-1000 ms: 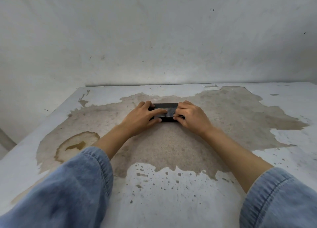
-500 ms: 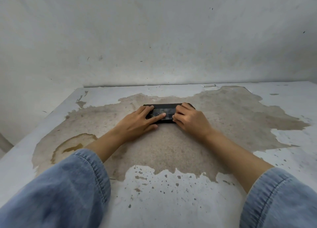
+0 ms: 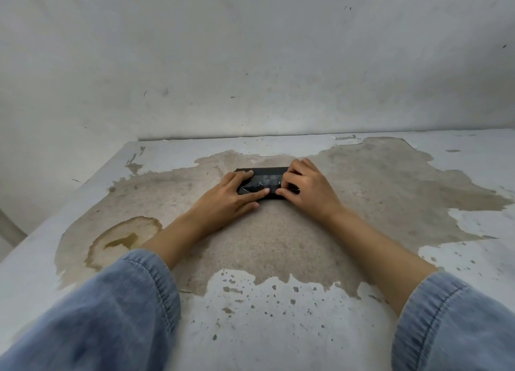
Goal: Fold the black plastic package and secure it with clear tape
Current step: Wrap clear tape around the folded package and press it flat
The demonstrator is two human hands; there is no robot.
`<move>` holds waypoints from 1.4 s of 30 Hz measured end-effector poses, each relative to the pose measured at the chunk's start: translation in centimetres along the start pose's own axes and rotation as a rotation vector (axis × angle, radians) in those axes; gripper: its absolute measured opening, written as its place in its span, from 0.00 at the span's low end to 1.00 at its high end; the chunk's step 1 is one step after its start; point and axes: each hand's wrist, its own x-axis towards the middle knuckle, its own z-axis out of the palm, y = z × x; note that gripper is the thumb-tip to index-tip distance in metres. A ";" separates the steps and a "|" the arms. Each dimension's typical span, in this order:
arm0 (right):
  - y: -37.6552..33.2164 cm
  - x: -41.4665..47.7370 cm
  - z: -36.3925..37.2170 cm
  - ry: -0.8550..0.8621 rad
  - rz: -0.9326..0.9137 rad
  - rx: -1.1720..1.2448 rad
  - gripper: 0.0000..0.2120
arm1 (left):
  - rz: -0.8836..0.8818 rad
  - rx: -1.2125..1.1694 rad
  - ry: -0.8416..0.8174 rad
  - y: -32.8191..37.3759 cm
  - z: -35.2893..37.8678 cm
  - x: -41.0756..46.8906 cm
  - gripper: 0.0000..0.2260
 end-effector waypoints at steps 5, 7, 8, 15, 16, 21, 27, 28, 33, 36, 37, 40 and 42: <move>-0.3 0.1 -0.1 -0.027 0.053 0.013 0.15 | -0.084 -0.163 0.035 -0.1 -0.5 0.1 0.22; -0.5 0.2 -0.2 -0.019 0.104 0.047 0.16 | -0.238 -0.300 0.104 0.2 -0.7 0.9 0.18; -0.5 0.3 -0.2 -0.017 0.122 0.059 0.16 | -0.295 -0.309 0.143 0.5 -0.6 1.5 0.17; -0.1 0.6 -0.3 -0.077 0.165 0.069 0.15 | -0.177 -0.128 0.254 -0.3 0.7 2.9 0.19; 0.0 0.7 -0.4 -0.083 0.178 0.083 0.15 | -0.137 -0.145 0.240 -0.8 0.6 2.7 0.18; 1.8 0.7 -1.3 -0.123 0.151 0.190 0.12 | -0.137 -0.366 0.141 -2.7 -0.2 2.7 0.17; 2.8 0.7 -2.1 -0.167 0.172 0.293 0.15 | -0.148 -0.512 0.068 -3.7 -0.9 2.6 0.18; 2.9 0.7 -2.2 -0.178 0.172 0.306 0.15 | -0.148 -0.509 0.061 -3.7 -1.0 2.7 0.18; 3.5 0.6 -2.8 -0.204 0.189 0.323 0.14 | -0.210 -0.598 0.002 -4.3 -0.6 2.7 0.17; 3.5 0.4 -2.7 -0.188 0.218 0.337 0.13 | -0.267 -0.748 -0.064 -4.6 -0.6 2.4 0.19; 3.6 0.3 -2.7 -0.178 0.228 0.349 0.12 | -0.269 -0.784 -0.085 -4.7 -0.6 2.3 0.19; 3.7 0.1 -2.9 -0.178 0.252 0.395 0.11 | -0.273 -0.857 -0.115 -5.1 -0.6 2.3 0.19; 3.8 0.0 -3.1 -0.191 0.263 0.412 0.11 | -0.275 -0.876 -0.126 -5.2 -0.5 2.3 0.20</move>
